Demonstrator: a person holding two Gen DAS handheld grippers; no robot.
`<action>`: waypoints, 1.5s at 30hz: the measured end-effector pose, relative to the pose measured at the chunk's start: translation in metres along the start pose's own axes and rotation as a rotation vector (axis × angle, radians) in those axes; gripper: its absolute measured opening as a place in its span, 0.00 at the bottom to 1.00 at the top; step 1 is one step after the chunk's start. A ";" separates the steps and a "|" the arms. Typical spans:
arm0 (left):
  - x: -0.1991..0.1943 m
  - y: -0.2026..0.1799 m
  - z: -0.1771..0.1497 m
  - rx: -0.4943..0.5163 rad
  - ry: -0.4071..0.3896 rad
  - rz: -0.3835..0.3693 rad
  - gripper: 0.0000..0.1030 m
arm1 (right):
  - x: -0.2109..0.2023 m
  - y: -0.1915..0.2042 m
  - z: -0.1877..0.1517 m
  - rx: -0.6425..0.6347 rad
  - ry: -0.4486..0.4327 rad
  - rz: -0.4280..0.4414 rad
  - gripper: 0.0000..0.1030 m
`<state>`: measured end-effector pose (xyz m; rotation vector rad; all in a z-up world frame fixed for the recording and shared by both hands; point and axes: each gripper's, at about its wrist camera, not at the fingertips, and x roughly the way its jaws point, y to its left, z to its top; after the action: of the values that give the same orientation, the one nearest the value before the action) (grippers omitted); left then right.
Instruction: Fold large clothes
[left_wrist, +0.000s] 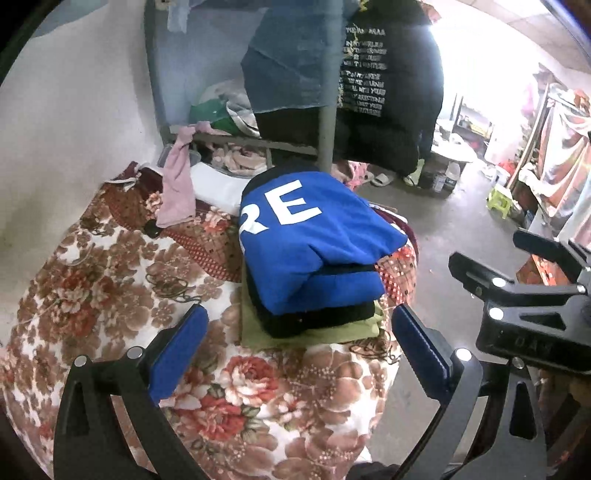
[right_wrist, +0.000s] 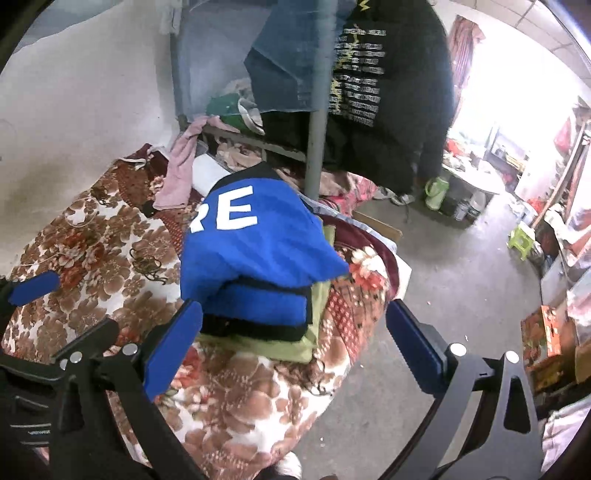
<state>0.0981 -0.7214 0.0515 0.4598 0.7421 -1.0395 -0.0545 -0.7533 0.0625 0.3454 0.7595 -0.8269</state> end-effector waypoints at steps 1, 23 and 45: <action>-0.004 -0.001 -0.002 -0.011 0.000 0.008 0.95 | -0.003 -0.001 -0.004 -0.001 0.001 0.013 0.95; 0.007 -0.023 -0.010 -0.199 -0.005 0.299 0.95 | 0.025 -0.031 -0.003 -0.043 -0.007 0.136 0.95; 0.035 -0.039 0.007 -0.165 -0.051 0.397 0.95 | 0.064 -0.046 0.013 -0.091 -0.010 0.186 0.95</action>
<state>0.0760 -0.7647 0.0307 0.4153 0.6515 -0.6114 -0.0558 -0.8237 0.0254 0.3248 0.7412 -0.6163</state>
